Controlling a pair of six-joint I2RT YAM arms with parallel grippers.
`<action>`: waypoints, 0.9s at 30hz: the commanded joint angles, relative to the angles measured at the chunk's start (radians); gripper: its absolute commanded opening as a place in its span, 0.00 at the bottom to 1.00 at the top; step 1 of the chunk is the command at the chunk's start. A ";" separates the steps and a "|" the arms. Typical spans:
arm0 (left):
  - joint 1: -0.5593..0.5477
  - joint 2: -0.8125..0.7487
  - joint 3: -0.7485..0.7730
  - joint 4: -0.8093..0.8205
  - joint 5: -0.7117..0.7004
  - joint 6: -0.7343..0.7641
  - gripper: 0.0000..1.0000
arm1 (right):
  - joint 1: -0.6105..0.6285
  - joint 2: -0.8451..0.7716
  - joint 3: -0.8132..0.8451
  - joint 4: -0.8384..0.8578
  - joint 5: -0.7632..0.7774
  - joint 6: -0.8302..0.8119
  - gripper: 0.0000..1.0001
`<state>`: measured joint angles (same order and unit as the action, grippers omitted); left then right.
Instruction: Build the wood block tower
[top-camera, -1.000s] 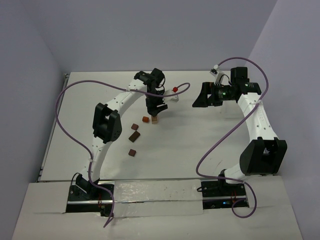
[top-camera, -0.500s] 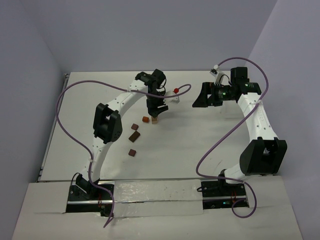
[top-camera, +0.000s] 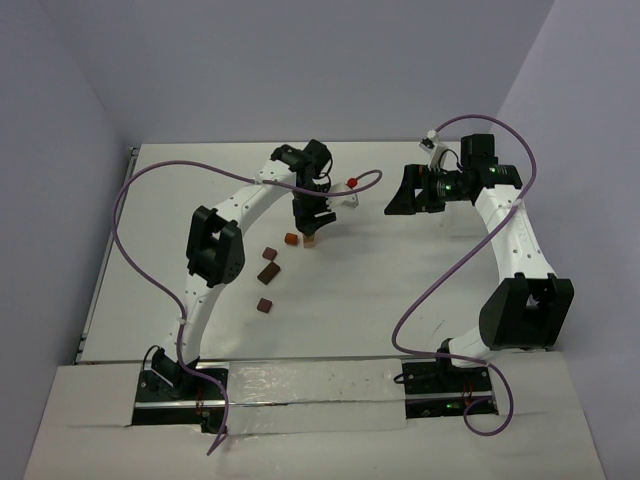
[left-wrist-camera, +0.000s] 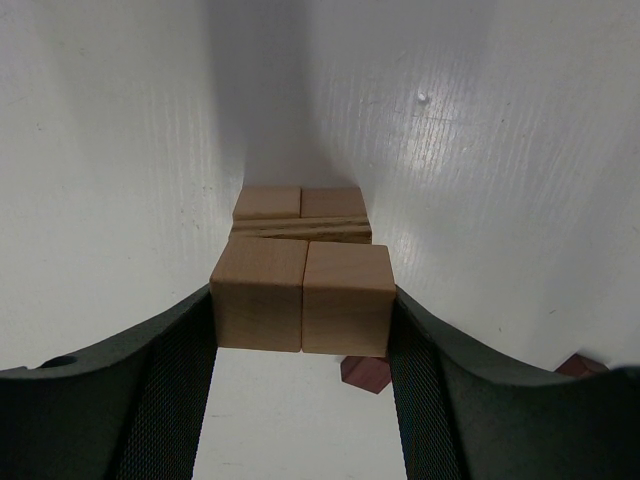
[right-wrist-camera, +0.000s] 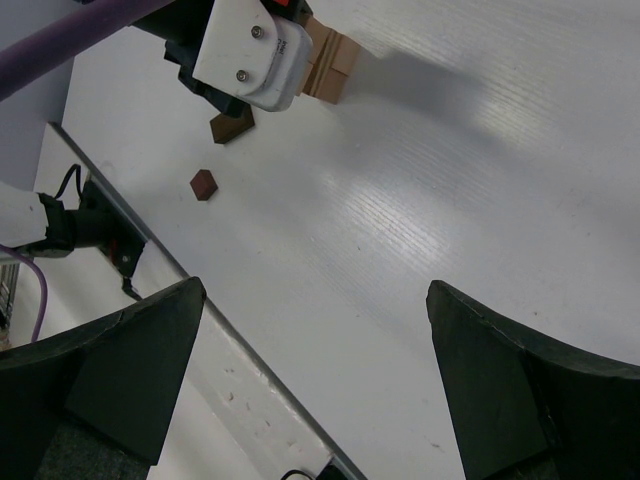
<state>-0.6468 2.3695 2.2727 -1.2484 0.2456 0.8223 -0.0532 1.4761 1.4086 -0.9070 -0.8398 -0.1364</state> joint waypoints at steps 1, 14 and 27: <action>0.001 -0.023 -0.004 -0.002 0.000 0.003 0.13 | -0.010 0.001 0.052 -0.012 -0.021 -0.011 1.00; 0.008 -0.015 -0.008 0.014 -0.016 -0.007 0.17 | -0.008 0.007 0.056 -0.013 -0.024 -0.009 1.00; 0.007 -0.004 0.002 0.027 -0.035 -0.021 0.19 | -0.008 0.010 0.052 -0.013 -0.025 -0.011 1.00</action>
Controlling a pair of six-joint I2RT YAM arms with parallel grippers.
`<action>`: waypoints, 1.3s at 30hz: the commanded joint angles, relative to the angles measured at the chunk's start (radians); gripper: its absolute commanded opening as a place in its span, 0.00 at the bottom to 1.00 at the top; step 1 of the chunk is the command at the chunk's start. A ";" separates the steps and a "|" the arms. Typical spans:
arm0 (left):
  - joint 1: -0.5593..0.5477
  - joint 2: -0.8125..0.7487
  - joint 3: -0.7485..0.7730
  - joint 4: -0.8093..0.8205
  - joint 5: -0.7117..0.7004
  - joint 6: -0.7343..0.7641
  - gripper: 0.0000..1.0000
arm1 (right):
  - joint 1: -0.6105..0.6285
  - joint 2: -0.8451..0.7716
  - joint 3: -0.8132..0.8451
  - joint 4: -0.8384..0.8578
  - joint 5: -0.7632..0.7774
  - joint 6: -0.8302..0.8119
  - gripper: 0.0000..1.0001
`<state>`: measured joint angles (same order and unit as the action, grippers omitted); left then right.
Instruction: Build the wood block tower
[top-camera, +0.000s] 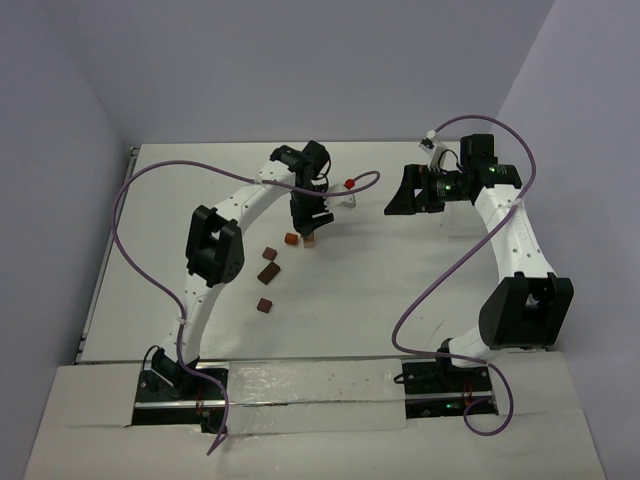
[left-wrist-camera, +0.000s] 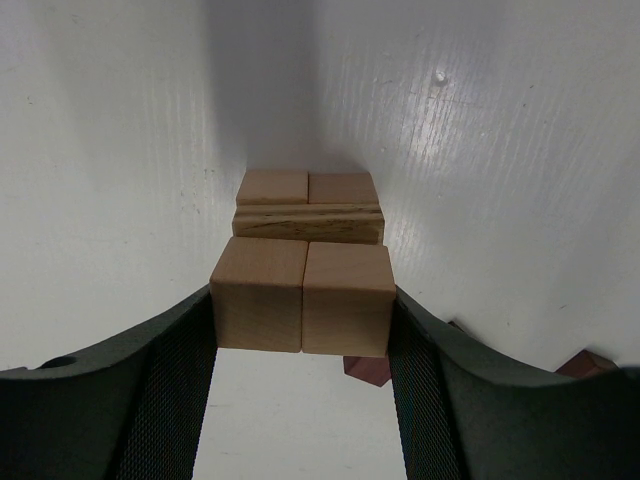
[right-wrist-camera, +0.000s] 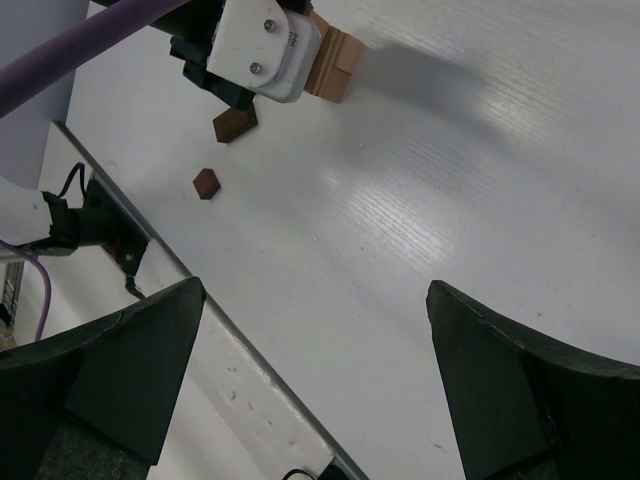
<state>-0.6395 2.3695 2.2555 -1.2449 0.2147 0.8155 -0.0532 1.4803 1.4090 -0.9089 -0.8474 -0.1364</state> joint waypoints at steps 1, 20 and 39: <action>0.000 -0.004 0.021 0.027 -0.006 -0.016 0.20 | -0.008 0.006 0.051 -0.013 -0.018 -0.011 1.00; -0.009 0.009 0.036 0.031 -0.005 -0.033 0.25 | -0.009 0.015 0.059 -0.021 -0.025 -0.012 1.00; -0.010 0.010 0.032 0.044 -0.008 -0.030 0.30 | -0.008 0.030 0.074 -0.029 -0.032 -0.012 1.00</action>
<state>-0.6418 2.3726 2.2555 -1.2213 0.2026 0.7929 -0.0532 1.4972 1.4273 -0.9225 -0.8584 -0.1364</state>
